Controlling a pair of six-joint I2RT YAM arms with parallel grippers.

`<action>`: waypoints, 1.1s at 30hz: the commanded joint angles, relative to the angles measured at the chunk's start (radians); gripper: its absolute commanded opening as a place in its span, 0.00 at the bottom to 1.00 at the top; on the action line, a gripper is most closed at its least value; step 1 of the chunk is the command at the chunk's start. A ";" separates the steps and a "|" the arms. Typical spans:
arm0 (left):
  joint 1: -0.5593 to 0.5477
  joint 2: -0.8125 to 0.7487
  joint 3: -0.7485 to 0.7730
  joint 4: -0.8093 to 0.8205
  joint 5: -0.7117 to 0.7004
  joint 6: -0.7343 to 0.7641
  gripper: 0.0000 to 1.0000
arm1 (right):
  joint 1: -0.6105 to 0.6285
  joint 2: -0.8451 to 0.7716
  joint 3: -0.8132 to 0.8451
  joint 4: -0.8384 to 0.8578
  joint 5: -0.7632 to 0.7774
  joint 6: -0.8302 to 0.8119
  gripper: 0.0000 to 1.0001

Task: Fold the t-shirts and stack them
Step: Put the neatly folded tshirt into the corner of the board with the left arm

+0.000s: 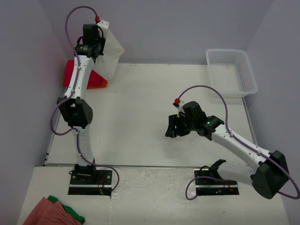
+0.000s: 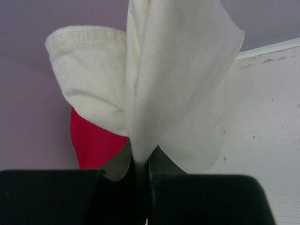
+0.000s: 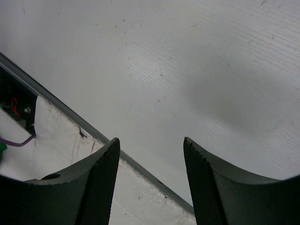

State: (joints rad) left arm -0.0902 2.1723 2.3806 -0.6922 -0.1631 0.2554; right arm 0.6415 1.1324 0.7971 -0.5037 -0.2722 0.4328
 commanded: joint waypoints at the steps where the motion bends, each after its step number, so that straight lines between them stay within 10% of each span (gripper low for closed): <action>1: 0.015 -0.080 0.051 0.031 -0.013 0.025 0.00 | 0.004 0.001 0.019 0.001 0.031 -0.008 0.58; 33: 0.124 -0.055 0.006 0.082 0.048 -0.013 0.00 | 0.006 0.027 0.034 -0.015 0.037 -0.002 0.58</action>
State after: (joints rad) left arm 0.0143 2.1708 2.3791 -0.6987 -0.1268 0.2462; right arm 0.6415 1.1534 0.7982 -0.5194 -0.2516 0.4328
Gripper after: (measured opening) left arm 0.046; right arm 0.579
